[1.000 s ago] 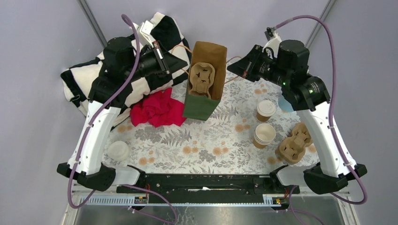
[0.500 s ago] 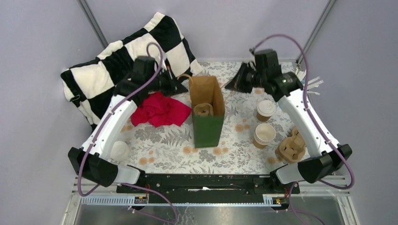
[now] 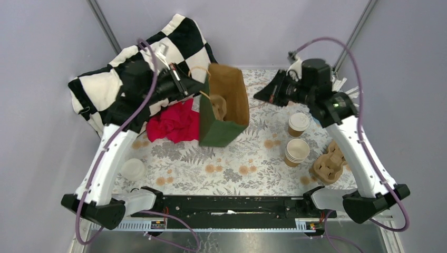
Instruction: Pack the takeout coffee
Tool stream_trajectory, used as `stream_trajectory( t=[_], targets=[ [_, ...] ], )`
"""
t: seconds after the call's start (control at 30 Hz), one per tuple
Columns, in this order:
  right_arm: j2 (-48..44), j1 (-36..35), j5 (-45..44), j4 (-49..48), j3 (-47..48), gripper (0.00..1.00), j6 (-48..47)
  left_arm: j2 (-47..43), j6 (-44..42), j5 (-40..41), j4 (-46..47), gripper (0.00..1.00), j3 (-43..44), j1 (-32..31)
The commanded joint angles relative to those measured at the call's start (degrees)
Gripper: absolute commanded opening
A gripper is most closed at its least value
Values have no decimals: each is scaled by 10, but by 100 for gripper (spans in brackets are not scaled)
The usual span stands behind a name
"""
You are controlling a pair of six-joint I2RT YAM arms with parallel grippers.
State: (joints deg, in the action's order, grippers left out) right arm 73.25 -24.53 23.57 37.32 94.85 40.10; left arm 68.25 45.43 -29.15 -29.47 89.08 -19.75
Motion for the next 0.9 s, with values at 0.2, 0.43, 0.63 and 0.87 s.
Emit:
stream_trajectory(
  t=[0.2, 0.43, 0.63, 0.87],
  targets=[
    [100, 9, -11, 33, 29, 0, -31, 62, 15, -31, 18, 0, -64, 33],
    [74, -2, -17, -4, 57, 0, -48, 76, 13, -42, 34, 0, 33, 32],
    [85, -2, -46, -2, 48, 0, -45, 62, 14, -7, 22, 0, -37, 33],
    [77, -2, -62, -7, 3, 5, -56, 62, 7, -9, 8, 0, -69, 38]
  ],
)
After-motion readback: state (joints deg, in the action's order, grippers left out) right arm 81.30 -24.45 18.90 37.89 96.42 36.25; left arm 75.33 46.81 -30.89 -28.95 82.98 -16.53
